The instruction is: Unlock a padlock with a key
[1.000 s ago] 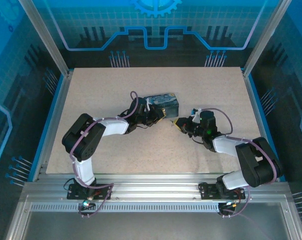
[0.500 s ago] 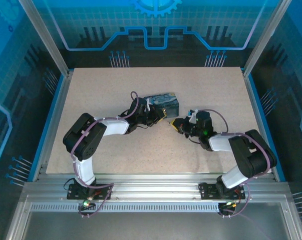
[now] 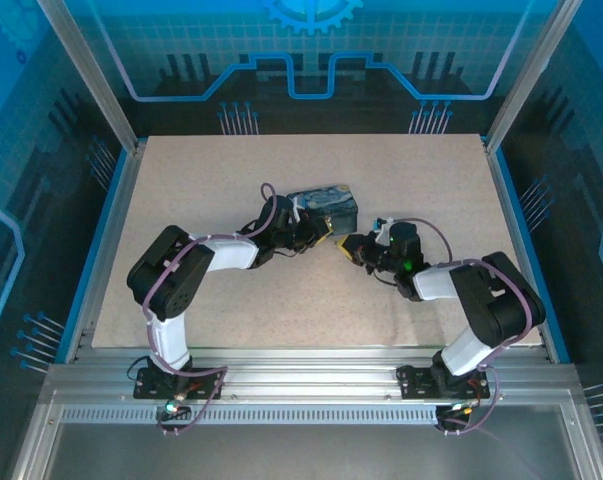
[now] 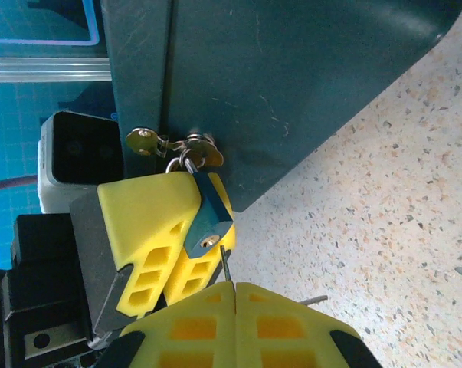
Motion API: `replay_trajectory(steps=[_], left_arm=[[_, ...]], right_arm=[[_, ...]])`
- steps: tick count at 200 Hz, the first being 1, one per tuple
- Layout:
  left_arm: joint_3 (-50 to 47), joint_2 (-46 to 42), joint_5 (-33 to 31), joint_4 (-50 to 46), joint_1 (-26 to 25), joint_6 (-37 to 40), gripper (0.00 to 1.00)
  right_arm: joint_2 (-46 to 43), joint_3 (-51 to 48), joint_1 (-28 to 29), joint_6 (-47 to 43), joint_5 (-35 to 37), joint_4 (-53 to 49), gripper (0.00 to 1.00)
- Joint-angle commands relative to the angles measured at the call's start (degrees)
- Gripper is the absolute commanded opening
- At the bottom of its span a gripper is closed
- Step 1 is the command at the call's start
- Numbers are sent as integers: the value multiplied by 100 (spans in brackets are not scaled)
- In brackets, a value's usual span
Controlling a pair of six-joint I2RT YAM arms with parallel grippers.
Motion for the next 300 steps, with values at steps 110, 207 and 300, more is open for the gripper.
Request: replay_trajectory(steps=[110, 207, 300], left_arm=[[-122, 151, 202, 579, 42, -235, 0], [-185, 203, 221, 884, 42, -413, 0], [-211, 203, 221, 1024, 43, -482, 0]], right_arm=[[166, 81, 54, 249, 228, 508, 0], [269, 102, 176, 327, 291, 571, 0], [722, -83, 269, 1240, 527, 1468, 0]])
